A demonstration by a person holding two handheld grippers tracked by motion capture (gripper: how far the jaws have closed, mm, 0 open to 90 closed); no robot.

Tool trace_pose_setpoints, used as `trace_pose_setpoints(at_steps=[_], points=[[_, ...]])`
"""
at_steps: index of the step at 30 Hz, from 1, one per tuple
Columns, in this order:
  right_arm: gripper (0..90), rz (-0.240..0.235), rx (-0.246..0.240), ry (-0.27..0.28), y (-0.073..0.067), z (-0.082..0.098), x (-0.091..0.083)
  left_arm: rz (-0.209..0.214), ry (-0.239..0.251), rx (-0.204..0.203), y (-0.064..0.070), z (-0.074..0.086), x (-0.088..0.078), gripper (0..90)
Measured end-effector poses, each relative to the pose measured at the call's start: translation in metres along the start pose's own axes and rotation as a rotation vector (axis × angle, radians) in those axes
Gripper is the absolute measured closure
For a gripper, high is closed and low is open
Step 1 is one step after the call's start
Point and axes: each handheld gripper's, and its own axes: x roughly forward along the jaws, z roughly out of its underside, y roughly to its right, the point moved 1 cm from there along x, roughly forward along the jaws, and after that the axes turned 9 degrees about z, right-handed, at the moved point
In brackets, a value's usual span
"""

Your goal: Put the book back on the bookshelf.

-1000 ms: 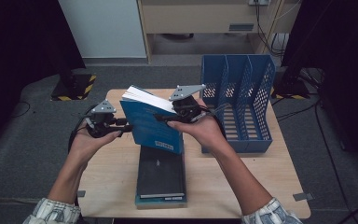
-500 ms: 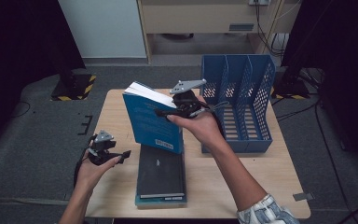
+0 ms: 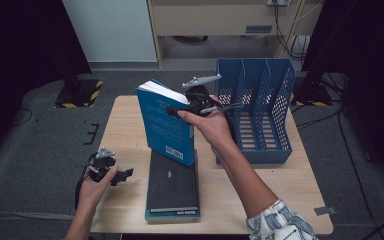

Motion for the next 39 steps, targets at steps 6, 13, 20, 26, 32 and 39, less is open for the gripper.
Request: trace_pose_setpoints(at_steps=[6,13,20,26,32,39], points=[[60.9,0.013,0.03,-0.017,0.001,-0.007,-0.004,0.001,-0.034,-0.002,-0.001,0.003,0.004,10.1],[60.9,0.054,0.074,-0.019,0.012,-0.008,-0.026,-0.001,-0.067,-0.002,-0.004,0.006,0.006,10.1],[60.8,0.082,0.102,0.007,0.021,-0.01,-0.051,0.023,-0.097,0.012,-0.003,0.008,0.012,8.0],[60.7,0.113,0.122,0.023,0.032,-0.008,-0.074,-0.004,-0.1,0.017,-0.004,0.01,0.015,6.4],[60.6,0.145,0.141,0.034,0.04,-0.005,-0.089,-0.022,-0.099,0.018,-0.005,0.013,0.017,5.2],[60.7,0.18,0.17,0.055,0.053,0.0,-0.11,-0.071,-0.068,0.082,-0.002,0.018,0.022,2.6]])
